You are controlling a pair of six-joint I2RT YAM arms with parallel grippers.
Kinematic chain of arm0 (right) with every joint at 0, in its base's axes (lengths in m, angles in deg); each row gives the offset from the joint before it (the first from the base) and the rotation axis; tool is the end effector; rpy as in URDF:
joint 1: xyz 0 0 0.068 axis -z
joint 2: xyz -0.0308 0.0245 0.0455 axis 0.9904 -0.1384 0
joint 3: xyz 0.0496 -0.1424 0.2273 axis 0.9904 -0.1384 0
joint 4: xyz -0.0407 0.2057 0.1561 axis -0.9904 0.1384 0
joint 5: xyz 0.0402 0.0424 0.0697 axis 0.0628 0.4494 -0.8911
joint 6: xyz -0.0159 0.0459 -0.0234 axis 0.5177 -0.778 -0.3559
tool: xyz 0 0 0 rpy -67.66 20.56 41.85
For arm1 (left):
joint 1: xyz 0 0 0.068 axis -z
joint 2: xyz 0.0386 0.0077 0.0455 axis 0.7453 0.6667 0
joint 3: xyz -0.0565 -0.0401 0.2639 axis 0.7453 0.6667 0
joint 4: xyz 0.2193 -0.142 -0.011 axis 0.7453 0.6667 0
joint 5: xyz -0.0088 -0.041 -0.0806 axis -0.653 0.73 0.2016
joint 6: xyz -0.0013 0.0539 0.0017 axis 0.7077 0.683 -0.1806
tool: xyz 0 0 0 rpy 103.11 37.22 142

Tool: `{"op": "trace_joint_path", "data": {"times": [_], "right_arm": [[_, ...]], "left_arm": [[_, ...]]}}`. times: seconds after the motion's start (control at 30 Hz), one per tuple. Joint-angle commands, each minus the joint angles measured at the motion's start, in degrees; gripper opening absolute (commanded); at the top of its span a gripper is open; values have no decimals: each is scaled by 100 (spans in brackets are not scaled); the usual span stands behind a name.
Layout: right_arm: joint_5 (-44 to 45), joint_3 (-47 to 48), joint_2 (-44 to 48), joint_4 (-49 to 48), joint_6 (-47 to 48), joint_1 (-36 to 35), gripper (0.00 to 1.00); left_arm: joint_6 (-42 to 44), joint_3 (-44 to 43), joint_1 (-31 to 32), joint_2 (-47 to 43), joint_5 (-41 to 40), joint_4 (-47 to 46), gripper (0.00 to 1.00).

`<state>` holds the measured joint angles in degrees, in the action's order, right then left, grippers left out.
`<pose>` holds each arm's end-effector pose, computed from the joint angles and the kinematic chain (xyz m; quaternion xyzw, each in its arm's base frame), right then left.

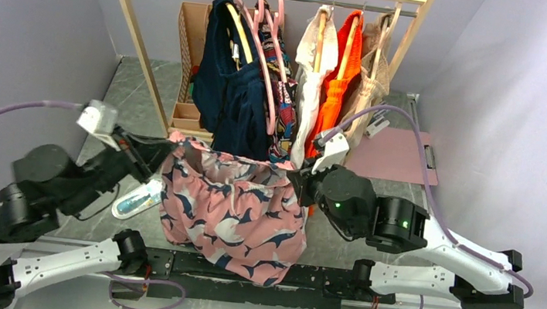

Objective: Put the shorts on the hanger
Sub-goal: Adjust the shorts at the center of the board.

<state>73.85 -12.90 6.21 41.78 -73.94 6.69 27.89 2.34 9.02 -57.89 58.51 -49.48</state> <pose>0.0638 0.1620 0.4192 -0.1895 0.7831 0.2435 0.5400 0.0382 -0.0361 0.4551 0.0790 0.6827 -0.3600 0.6310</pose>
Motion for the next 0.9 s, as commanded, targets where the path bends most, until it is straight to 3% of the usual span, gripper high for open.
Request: {"op": "trace_joint_path", "data": {"times": [0.0, 0.13, 0.27, 0.63, 0.87], "right_arm": [[1083, -240, -31, 317, -791, 23, 0], [1308, -357, -165, 614, -1093, 21, 0], [999, -851, -110, 487, -1286, 21, 0], [255, -2424, 233, -71, -2385, 21, 0], [51, -2851, 95, -286, -2798, 23, 0]], "left_arm": [[-719, 454, -7, 348, -929, 558, 7], [-1502, 812, -8, 787, -1445, 1221, 7], [-2331, 1305, -13, 1124, -1434, 1471, 7], [-3522, 2942, -8, 1120, -732, 756, 7], [-3849, 3221, -8, 1339, -681, 679, 7]]}}
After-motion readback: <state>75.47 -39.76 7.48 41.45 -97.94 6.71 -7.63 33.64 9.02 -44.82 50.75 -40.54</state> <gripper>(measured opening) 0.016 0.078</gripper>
